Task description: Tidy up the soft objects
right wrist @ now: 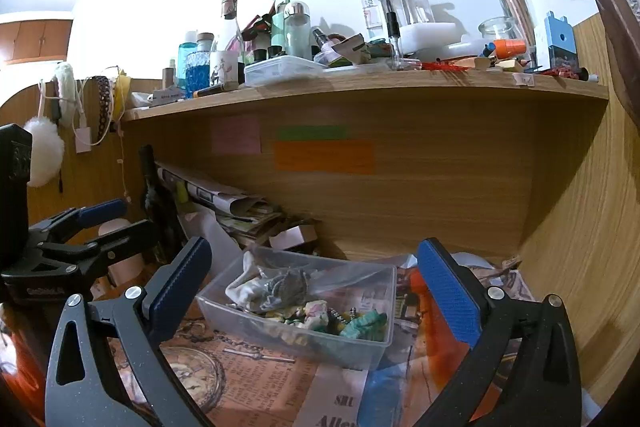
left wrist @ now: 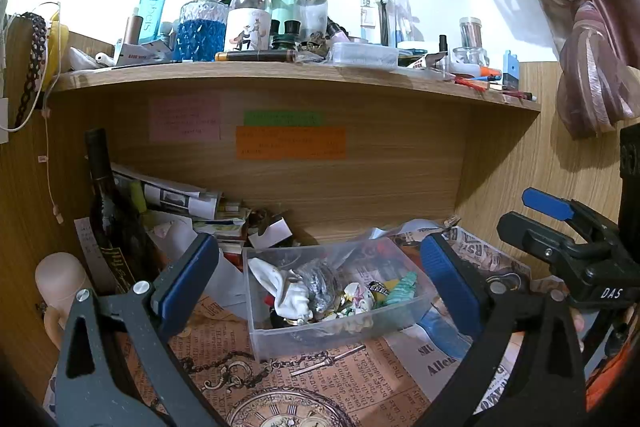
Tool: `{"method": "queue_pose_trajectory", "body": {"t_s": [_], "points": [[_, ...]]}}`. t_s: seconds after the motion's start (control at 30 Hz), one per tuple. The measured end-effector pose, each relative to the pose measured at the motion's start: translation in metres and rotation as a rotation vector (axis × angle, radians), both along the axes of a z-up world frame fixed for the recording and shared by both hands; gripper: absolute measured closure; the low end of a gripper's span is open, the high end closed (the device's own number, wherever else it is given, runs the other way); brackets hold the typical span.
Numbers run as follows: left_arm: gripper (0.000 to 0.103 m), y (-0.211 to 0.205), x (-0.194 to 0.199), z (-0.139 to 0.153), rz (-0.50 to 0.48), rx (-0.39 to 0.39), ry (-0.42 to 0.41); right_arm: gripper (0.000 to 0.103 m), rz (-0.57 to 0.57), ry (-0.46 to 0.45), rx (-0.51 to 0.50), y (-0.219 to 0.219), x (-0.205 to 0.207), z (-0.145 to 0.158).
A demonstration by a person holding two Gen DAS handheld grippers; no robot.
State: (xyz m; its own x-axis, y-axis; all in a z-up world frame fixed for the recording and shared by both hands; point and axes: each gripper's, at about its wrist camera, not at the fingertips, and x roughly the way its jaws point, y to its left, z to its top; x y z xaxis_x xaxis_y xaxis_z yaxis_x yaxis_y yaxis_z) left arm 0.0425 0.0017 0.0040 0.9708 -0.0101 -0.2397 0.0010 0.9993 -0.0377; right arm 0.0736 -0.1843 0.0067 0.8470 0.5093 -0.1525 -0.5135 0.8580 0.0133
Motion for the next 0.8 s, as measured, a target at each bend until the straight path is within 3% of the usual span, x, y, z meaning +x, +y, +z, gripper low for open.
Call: {"method": "queue_pose_trajectory", "body": {"t_s": [0.8], "points": [[0.000, -0.0014, 0.0016, -0.0021, 0.000, 0.006, 0.004, 0.000, 0.014, -0.004, 0.000, -0.0001, -0.0005, -0.0006]]}}
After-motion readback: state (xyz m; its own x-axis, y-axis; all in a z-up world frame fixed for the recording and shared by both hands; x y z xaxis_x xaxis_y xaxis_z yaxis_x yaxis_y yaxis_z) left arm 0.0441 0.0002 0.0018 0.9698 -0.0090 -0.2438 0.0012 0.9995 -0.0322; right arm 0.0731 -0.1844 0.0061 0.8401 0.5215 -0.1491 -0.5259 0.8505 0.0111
